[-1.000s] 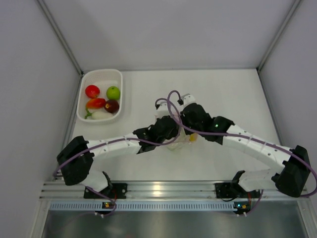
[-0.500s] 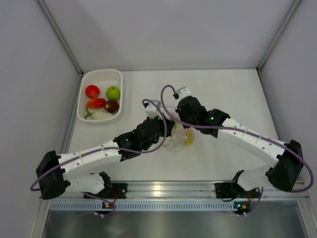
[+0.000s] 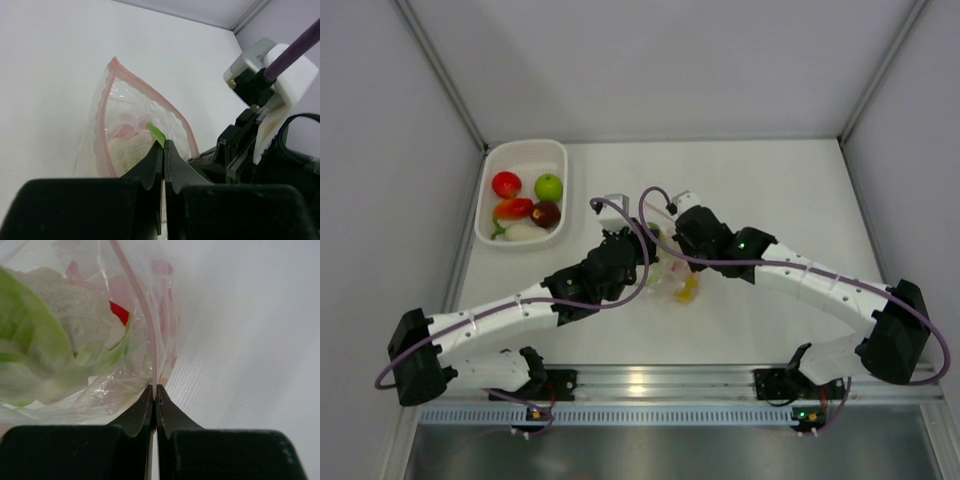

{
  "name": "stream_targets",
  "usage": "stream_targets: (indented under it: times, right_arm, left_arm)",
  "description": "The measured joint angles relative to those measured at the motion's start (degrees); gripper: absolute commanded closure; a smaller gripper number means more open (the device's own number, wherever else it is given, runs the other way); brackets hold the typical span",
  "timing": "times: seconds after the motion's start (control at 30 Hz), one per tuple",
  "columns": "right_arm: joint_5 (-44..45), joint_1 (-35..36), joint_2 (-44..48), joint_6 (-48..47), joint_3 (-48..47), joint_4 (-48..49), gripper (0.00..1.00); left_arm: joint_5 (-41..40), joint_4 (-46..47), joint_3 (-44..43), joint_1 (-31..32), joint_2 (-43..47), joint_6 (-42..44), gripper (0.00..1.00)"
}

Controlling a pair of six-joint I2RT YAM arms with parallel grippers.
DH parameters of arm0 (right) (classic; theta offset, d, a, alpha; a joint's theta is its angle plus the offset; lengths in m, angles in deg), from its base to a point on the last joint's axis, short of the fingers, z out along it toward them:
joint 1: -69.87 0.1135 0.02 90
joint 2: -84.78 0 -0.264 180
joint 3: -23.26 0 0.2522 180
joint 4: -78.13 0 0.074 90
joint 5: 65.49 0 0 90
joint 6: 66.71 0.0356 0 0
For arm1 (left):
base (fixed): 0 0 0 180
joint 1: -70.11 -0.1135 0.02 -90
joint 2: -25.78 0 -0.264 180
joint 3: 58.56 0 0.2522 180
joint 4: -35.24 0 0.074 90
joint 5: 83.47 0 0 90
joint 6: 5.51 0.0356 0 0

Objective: Open the zip-top bag and remove the fake food
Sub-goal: Pick up the fake vegetable from the zipper food storage bag.

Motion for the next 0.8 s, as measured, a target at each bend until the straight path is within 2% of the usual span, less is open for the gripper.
stream_targets:
  times: [0.27, 0.5, 0.63, 0.8]
  right_arm:
    - [-0.90, 2.91, 0.70, 2.03, -0.04, 1.03, 1.00]
    - [-0.24, 2.80, 1.79, 2.49, -2.69, 0.15, 1.00]
    - [0.11, 2.21, 3.28, 2.03, -5.88, -1.25, 1.00]
    - [0.48, 1.01, 6.27, 1.73, -9.14, -0.09, 1.00]
  left_arm:
    - [0.76, 1.60, -4.11, 0.00, -1.97, -0.68, 1.00]
    - [7.61, 7.37, -5.07, -0.13, -1.79, 0.33, 1.00]
    - [9.79, 12.17, -3.28, -0.94, 0.28, 0.48, 1.00]
    - [10.49, 12.92, 1.68, -1.40, 1.84, -0.04, 1.00]
